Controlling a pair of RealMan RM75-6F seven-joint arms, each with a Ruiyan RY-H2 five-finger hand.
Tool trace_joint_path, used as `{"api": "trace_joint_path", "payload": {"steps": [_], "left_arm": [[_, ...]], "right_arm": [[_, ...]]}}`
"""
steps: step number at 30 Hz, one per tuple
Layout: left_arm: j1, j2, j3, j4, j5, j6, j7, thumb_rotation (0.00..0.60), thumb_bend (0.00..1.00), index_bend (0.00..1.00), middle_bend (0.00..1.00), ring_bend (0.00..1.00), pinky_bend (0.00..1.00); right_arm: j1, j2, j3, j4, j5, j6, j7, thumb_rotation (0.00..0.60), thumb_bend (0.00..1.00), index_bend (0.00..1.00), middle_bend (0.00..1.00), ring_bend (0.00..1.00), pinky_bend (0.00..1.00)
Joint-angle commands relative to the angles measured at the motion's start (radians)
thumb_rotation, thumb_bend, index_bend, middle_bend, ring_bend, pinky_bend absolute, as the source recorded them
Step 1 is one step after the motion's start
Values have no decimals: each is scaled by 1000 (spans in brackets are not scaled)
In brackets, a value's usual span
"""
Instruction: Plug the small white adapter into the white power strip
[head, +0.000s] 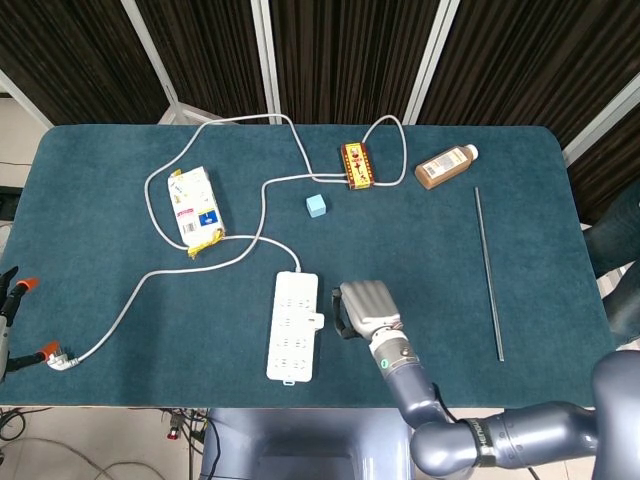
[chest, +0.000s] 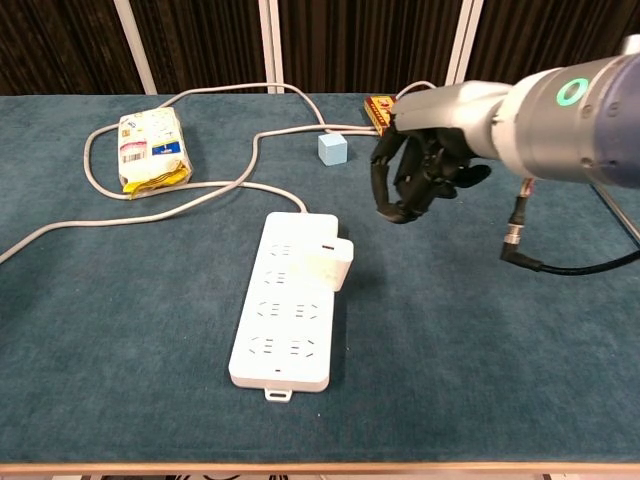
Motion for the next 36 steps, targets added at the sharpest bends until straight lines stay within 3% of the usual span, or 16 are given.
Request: {"api": "trace_joint_path", "payload": {"steps": [1,5,18,36], "left_arm": [[0,3,-2,1,-4,-2,-7,600,86,190,0,0,0],[-1,6,-1,1,-2,-4,-15,600,86,190,0,0,0],[-3,14,-4,4,-7,-10,-33,600,86,190,0,0,0],[-3,13,-4,4,-7,-9,-32,600,87,190,0,0,0]], "right_arm": [[57,-94,28,59,18,71,-32,600,558,1000,759,811,972],[87,-157,50,95,53,119,-54,600,559,1000,759,810,972],[138,-273,112,186,98,123,-71,600,558,1000,759,810,972],[104,-328,118,246,61,109,-21,600,558,1000,759,810,972]]}}
